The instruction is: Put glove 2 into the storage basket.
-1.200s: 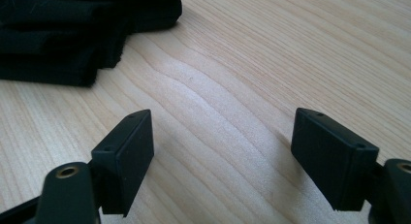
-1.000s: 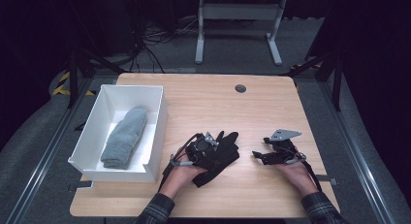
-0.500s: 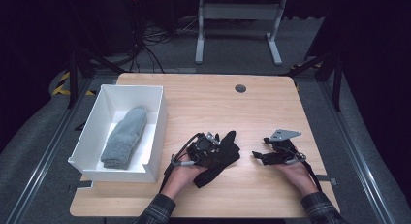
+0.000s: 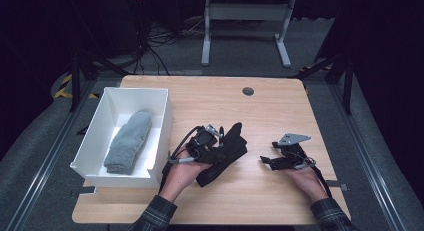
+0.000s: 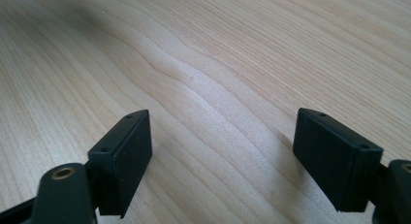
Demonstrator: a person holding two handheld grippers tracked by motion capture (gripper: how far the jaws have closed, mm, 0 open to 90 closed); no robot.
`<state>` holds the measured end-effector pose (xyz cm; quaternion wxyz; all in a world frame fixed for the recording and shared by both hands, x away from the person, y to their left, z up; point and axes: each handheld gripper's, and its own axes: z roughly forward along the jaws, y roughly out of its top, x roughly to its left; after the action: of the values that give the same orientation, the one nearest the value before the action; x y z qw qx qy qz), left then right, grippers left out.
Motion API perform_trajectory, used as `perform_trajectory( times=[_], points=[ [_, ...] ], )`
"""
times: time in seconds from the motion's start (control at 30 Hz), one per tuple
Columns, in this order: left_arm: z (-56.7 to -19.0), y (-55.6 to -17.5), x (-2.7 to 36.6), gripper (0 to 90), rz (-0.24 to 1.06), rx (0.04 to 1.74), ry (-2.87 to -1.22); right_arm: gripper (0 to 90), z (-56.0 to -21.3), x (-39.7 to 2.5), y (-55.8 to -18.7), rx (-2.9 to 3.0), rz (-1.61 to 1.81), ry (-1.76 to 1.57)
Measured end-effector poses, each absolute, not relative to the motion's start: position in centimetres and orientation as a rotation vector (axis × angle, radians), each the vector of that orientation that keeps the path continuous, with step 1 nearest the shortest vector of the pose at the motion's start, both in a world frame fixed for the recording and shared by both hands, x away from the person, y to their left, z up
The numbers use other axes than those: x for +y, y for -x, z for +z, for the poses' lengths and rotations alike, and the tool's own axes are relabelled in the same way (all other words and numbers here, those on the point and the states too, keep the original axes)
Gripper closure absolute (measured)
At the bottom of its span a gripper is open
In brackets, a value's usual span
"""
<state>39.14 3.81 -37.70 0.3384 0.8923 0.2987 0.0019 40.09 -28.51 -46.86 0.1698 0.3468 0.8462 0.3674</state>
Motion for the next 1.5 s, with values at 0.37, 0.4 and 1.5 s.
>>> perform_trajectory(
  times=[0.37,0.4,1.5],
  points=[
    [-32.4,-39.9,7.9,67.8,0.076,0.854,-2.272,22.4,-46.9,-28.5,-40.1,2.404,1.044,-0.986],
    [-32.0,-40.0,8.5,67.9,0.083,0.859,-2.265,22.4,-46.9,-28.5,-40.1,2.404,1.044,-0.986],
    [-30.5,-41.8,25.1,67.7,0.260,1.367,-2.066,17.0,-46.9,-28.5,-40.3,2.396,1.028,-1.016]
  ],
)
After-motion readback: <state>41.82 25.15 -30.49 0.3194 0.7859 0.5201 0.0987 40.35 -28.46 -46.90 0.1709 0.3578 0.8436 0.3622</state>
